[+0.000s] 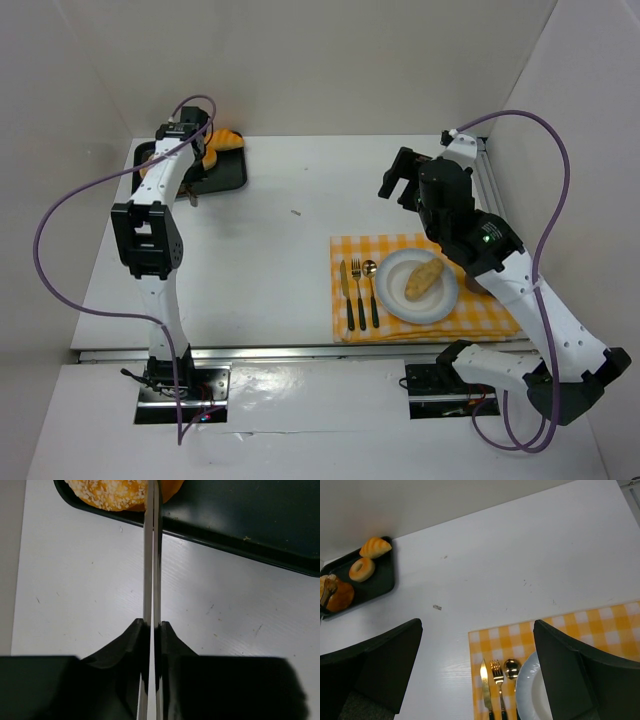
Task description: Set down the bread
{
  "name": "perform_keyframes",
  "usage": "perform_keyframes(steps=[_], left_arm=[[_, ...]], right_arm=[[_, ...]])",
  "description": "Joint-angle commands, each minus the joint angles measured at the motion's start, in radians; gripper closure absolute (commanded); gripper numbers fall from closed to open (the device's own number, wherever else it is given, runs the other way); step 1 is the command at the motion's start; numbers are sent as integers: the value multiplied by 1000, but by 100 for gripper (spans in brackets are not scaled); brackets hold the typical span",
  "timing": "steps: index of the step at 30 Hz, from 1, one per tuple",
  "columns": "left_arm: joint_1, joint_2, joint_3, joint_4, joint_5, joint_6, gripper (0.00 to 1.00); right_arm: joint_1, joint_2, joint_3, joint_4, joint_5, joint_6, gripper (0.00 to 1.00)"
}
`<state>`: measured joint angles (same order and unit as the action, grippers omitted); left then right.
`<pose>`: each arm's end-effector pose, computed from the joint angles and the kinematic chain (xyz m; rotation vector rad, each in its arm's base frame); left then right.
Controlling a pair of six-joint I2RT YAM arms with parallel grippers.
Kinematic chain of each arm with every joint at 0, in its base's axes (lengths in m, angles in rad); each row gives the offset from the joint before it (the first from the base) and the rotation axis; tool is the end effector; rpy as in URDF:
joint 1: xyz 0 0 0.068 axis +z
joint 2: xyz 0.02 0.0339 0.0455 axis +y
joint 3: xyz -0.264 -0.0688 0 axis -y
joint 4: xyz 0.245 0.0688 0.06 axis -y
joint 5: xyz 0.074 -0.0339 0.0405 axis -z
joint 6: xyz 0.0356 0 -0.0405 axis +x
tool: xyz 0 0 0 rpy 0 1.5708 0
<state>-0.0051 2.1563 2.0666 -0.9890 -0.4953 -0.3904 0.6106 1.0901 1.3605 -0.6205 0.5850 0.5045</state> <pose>0.4651 0.0145 0.2785 -0.6404 2.4460 0.5011 0.1877 0.1074 0.4353 0.2872 1.8438 0.2092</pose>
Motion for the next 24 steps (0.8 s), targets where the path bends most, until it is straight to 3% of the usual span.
perform_keyframes(steps=[1,3,5,17,22,24], left_arm=[[1,-50,43,-14,-28,1,81],[1,-68,67,-27,-42,1,94],[1,-90,76,-36,-63,-8,100],[1,-240,86,-27,-138,-21,100],[-42,-306,95,-27,-74,1,100],[-108,-344,69,-27,-1,10,100]], right_arm=[[-5,-1,-4,62,-5,-4,1],[-5,-1,-4,71,-5,-4,1],[-5,-1,-4,71,-5,-4,1],[-5,8,-14,81,-14,-4,1],[-5,8,-5,71,-14,-4,1],[-5,8,5,71,16,-4,1]])
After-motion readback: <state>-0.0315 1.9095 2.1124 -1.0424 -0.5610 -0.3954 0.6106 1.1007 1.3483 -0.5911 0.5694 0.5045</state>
